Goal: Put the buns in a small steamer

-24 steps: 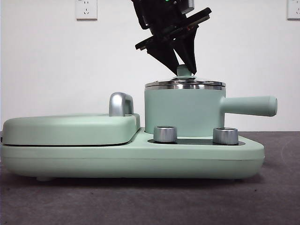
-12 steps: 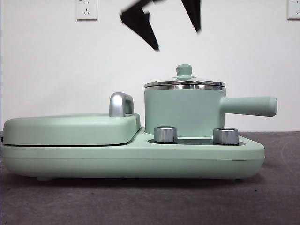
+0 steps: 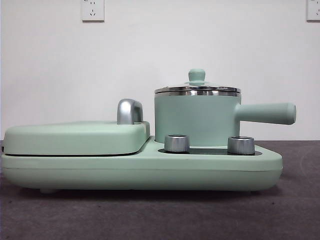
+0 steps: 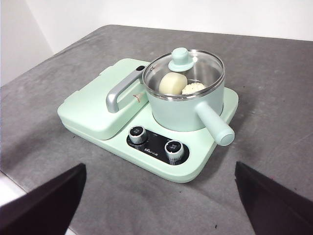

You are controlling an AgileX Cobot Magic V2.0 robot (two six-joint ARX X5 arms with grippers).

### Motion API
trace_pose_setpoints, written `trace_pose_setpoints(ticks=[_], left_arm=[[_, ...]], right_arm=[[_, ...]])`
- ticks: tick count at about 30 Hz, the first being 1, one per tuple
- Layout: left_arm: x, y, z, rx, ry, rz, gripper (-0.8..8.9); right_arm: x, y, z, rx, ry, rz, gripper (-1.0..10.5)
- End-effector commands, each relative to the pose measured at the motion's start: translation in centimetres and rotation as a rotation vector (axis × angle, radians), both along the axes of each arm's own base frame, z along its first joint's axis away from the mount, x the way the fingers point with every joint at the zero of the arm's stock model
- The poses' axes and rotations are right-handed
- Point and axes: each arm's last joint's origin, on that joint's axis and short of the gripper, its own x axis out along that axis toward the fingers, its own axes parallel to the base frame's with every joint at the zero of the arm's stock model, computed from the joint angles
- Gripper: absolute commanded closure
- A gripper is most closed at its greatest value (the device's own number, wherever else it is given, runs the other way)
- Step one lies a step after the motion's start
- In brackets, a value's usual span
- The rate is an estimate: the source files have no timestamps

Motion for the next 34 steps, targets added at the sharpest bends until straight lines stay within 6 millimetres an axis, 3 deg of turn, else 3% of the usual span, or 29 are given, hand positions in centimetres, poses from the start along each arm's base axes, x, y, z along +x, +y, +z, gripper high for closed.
trace_pose_setpoints(ticks=[1, 10, 19, 22, 24, 25, 26, 27, 28, 34], left_arm=[[-2.5, 2.2, -1.4, 0.040, 0.049, 0.004, 2.29], [-9.9, 9.6, -6.9, -0.178, -0.103, 0.151, 2.29], [-14.7, 13.8, -12.5, -0.297, -0.223, 0.257, 2.38], [-15.5, 14.5, -13.3, -0.332, -0.222, 0.287, 3.65], [-15.8, 14.7, -13.4, -0.346, -0.228, 0.292, 5.50], [-15.9, 14.8, -13.4, -0.347, -0.232, 0.290, 6.74], [-15.9, 14.8, -13.4, -0.348, -0.236, 0.288, 8.32], [-15.9, 14.8, -13.4, -0.351, -0.239, 0.288, 7.88], [-15.9, 14.8, -13.4, -0.348, -0.244, 0.284, 8.02], [-15.8, 14.7, -13.2, -0.363, -0.257, 0.283, 8.02]], right_arm=[[-0.1, 0.0, 0.2, 0.019, 0.001, 0.026, 4.6], [-0.1, 0.0, 0.2, 0.018, 0.002, 0.027, 4.6], [-0.1, 0.0, 0.2, 0.021, 0.002, 0.027, 4.6], [-0.1, 0.0, 0.2, 0.021, 0.002, 0.027, 4.6], [-0.1, 0.0, 0.2, 0.021, 0.002, 0.027, 5.1], [-0.1, 0.0, 0.2, 0.020, 0.002, 0.028, 6.4], [-0.1, 0.0, 0.2, 0.020, 0.002, 0.032, 8.6], [-0.1, 0.0, 0.2, 0.014, -0.004, 0.044, 9.6], [-0.1, 0.0, 0.2, 0.010, -0.007, 0.049, 9.2], [-0.2, 0.0, 0.2, 0.013, -0.006, 0.057, 9.3]])
